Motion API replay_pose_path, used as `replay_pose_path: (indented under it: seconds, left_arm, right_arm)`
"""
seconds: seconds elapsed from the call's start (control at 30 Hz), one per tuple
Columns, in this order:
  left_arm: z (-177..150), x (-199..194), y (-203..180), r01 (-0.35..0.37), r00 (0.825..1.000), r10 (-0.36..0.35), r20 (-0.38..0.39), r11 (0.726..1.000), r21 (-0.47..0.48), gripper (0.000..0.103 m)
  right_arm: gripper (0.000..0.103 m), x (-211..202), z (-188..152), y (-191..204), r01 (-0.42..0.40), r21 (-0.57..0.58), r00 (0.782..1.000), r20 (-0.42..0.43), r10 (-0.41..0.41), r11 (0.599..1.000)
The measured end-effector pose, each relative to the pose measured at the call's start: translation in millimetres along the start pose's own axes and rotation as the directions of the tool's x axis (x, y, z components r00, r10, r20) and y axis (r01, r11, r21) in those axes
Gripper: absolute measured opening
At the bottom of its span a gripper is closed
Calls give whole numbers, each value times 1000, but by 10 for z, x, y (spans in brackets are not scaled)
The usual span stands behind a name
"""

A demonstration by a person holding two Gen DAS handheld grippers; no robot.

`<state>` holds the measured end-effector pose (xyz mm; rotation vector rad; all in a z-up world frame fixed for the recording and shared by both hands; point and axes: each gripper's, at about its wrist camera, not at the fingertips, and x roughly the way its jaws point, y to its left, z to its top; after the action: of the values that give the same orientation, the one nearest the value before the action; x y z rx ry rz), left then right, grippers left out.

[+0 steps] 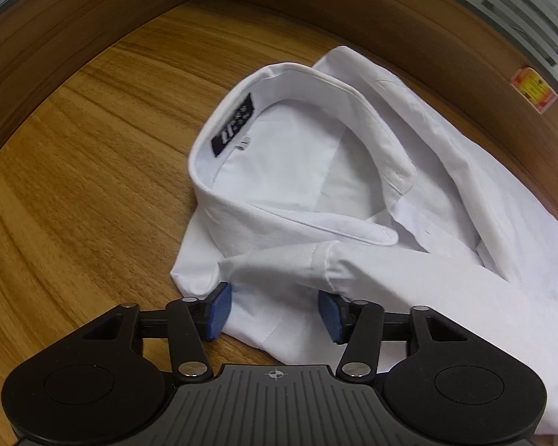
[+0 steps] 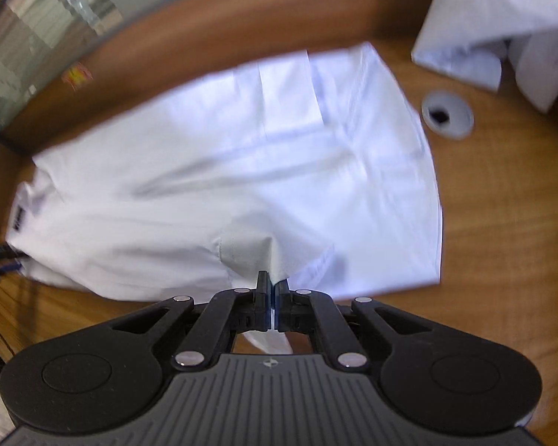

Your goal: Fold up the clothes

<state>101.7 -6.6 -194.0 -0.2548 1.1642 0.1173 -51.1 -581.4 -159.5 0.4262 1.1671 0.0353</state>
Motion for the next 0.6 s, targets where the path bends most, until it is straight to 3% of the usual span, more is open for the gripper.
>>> replay_pose_path:
  seconds: [0.2, 0.3, 0.37, 0.47, 0.6]
  left_arm:
    - [-80, -92, 118, 55, 998, -55, 14, 998, -30, 59]
    - [-139, -188, 178, 81, 997, -80, 8, 995, -58, 59]
    - [-186, -248, 200, 93, 996, -92, 6, 994, -64, 59]
    - [-243, -282, 185, 92, 996, -93, -5, 994, -55, 59]
    - [-231, -250, 150, 98, 995, -99, -16, 994, -46, 59]
  right_arm:
    - [6, 184, -159, 160, 51, -39, 998, -28, -52, 998]
    - [18, 145, -181, 243, 73, -77, 997, -23, -75, 994]
    - [38, 77, -188, 338, 96, -133, 995, -7, -98, 986]
    - [49, -18, -197, 524, 124, -255, 992, 23, -123, 959]
    - [52, -73, -226, 822, 184, -407, 983, 59, -175, 895]
